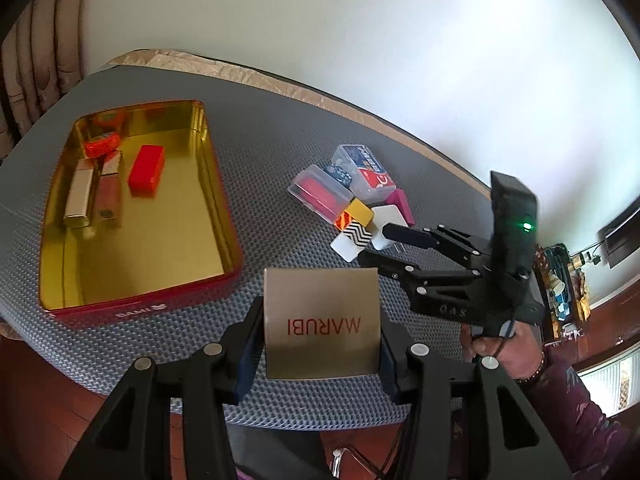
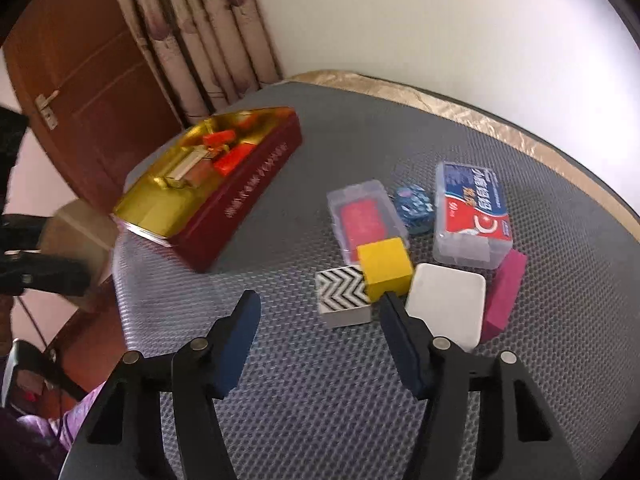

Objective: Organize rigid objects
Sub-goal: 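Carry the MARUBI box toward the tin while the right gripper approaches the chevron cube, then lower the MARUBI box into the tin and open the left gripper while the right gripper carries the chevron cube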

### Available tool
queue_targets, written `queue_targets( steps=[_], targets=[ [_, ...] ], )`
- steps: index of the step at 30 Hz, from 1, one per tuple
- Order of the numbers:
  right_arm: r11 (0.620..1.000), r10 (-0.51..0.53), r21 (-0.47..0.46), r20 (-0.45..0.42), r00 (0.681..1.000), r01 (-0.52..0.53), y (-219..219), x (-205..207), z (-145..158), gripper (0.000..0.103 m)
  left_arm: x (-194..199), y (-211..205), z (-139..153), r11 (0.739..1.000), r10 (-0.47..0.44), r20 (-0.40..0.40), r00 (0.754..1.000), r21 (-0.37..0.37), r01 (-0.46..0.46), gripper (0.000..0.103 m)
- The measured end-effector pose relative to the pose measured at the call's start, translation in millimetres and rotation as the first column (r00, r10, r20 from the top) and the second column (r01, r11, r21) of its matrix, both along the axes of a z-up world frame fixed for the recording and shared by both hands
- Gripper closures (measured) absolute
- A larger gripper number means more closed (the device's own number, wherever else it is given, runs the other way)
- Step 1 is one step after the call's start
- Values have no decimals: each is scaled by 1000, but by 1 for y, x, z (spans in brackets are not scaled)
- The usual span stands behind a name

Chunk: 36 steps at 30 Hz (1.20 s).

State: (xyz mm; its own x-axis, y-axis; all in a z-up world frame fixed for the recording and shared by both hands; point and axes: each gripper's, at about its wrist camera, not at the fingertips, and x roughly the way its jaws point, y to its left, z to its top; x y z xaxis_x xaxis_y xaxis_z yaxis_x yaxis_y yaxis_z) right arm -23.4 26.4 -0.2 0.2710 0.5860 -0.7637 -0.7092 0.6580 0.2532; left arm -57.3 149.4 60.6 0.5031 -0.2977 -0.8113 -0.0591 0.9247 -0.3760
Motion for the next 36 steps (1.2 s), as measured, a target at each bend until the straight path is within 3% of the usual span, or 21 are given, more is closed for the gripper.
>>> queue_targets(
  steps=[8, 10, 12, 21, 26, 36],
  targets=[
    [1000, -18, -21, -41, 999, 18, 8, 7, -12, 49, -4, 33, 7, 998, 62, 11, 998, 20, -62, 54],
    [999, -16, -35, -50, 999, 14, 11, 8, -13, 55, -5, 43, 7, 996, 85, 7, 996, 32, -86, 54],
    [997, -23, -76, -57, 998, 18, 16, 9, -20, 72, -6, 50, 6, 994, 104, 2, 995, 35, -104, 54],
    [998, -25, -58, -74, 997, 20, 14, -3, -16, 73, 3, 81, 5, 980, 178, -3, 984, 85, -178, 54],
    [999, -35, 1, -105, 994, 35, 7, -7, -7, 74, 30, 93, -2, 976, 168, -3, 986, 144, -166, 54],
    [995, -84, 36, -154, 984, 91, -3, -3, -12, 74, 137, 118, -27, 948, 171, -31, 985, 277, -156, 54]
  ],
)
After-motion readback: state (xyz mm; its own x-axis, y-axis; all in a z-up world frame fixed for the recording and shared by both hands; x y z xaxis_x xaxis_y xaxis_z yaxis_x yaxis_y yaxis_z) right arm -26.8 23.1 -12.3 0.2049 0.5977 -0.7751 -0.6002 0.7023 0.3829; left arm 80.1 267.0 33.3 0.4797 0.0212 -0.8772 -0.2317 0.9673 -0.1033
